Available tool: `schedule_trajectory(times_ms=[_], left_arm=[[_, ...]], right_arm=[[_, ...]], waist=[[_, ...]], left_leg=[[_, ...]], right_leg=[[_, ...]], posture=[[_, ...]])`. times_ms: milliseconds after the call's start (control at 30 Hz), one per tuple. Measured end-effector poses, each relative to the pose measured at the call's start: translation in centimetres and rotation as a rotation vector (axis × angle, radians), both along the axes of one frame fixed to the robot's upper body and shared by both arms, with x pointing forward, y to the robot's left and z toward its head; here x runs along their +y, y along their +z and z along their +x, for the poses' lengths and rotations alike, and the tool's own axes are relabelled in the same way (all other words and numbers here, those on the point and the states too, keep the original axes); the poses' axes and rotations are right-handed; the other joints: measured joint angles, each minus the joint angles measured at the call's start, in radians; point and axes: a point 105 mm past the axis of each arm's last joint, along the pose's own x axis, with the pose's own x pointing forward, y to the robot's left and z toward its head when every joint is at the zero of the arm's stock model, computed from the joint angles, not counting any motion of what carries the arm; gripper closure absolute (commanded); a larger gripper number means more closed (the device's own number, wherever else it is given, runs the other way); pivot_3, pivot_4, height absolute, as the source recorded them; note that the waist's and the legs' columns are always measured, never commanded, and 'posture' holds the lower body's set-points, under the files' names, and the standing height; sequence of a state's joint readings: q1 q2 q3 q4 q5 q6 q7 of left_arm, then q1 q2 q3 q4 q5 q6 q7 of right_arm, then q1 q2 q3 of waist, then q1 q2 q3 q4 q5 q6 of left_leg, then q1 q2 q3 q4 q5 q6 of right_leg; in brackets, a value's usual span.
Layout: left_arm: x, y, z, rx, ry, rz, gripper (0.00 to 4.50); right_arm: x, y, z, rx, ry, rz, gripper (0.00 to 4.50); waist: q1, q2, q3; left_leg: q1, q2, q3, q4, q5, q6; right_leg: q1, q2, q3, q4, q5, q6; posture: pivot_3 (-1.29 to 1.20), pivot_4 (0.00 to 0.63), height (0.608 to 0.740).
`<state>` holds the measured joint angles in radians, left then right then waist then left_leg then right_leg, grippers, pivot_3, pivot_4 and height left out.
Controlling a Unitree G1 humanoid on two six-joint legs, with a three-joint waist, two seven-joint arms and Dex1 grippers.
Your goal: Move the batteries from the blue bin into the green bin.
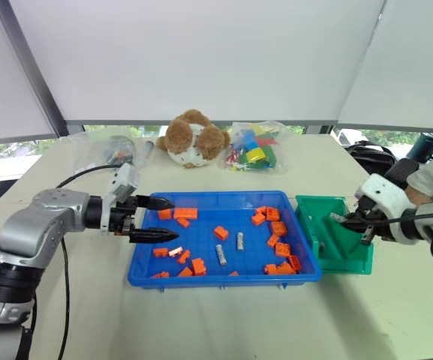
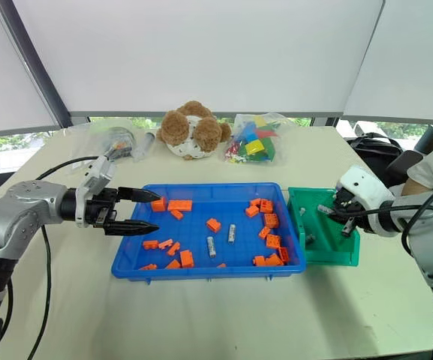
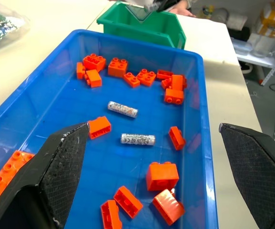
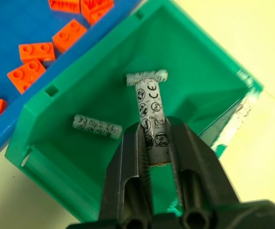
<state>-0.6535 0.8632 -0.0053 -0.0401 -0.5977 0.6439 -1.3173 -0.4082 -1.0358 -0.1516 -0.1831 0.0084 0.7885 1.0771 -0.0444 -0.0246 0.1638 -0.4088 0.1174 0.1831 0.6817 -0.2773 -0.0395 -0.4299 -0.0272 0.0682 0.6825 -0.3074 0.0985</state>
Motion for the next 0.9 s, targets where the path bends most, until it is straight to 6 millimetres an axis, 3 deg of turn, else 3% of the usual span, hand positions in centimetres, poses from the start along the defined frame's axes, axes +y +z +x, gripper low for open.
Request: schedule_trajectory(times_ms=[133, 167, 333, 433, 567, 700, 900], left_arm=[[0.0, 0.0, 0.0, -0.001, 0.001, 0.000, 0.00], [0.0, 0.0, 0.0, -0.001, 0.002, 0.001, 0.00], [0.0, 0.0, 0.1, -0.003, 0.007, 0.000, 0.00], [0.0, 0.0, 0.1, -0.004, 0.007, -0.002, 0.00], [0.0, 0.1, 0.1, -0.008, 0.010, -0.001, 0.00], [-0.1, 0.3, 0.1, -0.014, 0.013, 0.006, 0.00], [0.7, 0.2, -0.2, -0.013, 0.053, 0.025, 0.00]], right_arm=[[-0.1, -0.1, 0.3, -0.005, -0.004, 0.010, 0.40], [0.0, 0.0, 0.4, -0.008, 0.002, 0.011, 0.06], [3.7, 3.7, 0.9, -0.090, 0.180, 0.064, 0.06], [8.6, 5.2, 1.1, -0.115, 0.379, 0.136, 0.06], [13.0, 2.9, 1.5, -0.015, 0.506, 0.161, 0.06], [16.5, -1.0, 1.9, 0.110, 0.515, 0.171, 0.06], [18.2, -3.0, 1.5, 0.231, 0.421, 0.253, 0.06]], waist=[[0.001, 0.000, 0.000], [0.001, 0.000, 0.000], [-0.002, 0.000, 0.000], [-0.004, 0.000, 0.000], [0.006, 0.000, 0.000], [0.004, 0.000, 0.000], [0.002, 0.000, 0.000]], left_leg=[[0.000, 0.000, 0.000, 0.000, 0.000, 0.000], [0.000, 0.000, 0.000, 0.000, 0.000, 0.000], [0.000, 0.000, 0.000, -0.001, 0.000, 0.000], [0.000, 0.000, 0.000, 0.000, 0.000, 0.000], [-0.001, 0.000, 0.000, 0.000, 0.000, 0.000], [-0.001, 0.000, 0.000, 0.001, 0.000, 0.000], [-0.002, 0.000, 0.000, 0.000, 0.000, 0.000]], right_leg=[[0.000, 0.000, 0.000, 0.000, 0.000, 0.000], [0.000, 0.000, 0.000, 0.000, 0.000, 0.000], [0.000, 0.000, 0.000, 0.000, 0.000, 0.000], [0.000, 0.001, 0.000, 0.001, 0.000, 0.000], [0.000, 0.000, 0.000, 0.000, 0.000, 0.000], [-0.001, 0.000, 0.000, 0.000, 0.000, 0.000], [-0.001, 0.000, 0.000, 0.001, 0.000, 0.000]], posture=[[0.00, 0.150, 0.733], [0.00, 0.150, 0.733], [0.00, 0.150, 0.733], [0.00, 0.150, 0.733], [0.00, 0.150, 0.733], [0.00, 0.150, 0.733], [0.00, 0.150, 0.733]])
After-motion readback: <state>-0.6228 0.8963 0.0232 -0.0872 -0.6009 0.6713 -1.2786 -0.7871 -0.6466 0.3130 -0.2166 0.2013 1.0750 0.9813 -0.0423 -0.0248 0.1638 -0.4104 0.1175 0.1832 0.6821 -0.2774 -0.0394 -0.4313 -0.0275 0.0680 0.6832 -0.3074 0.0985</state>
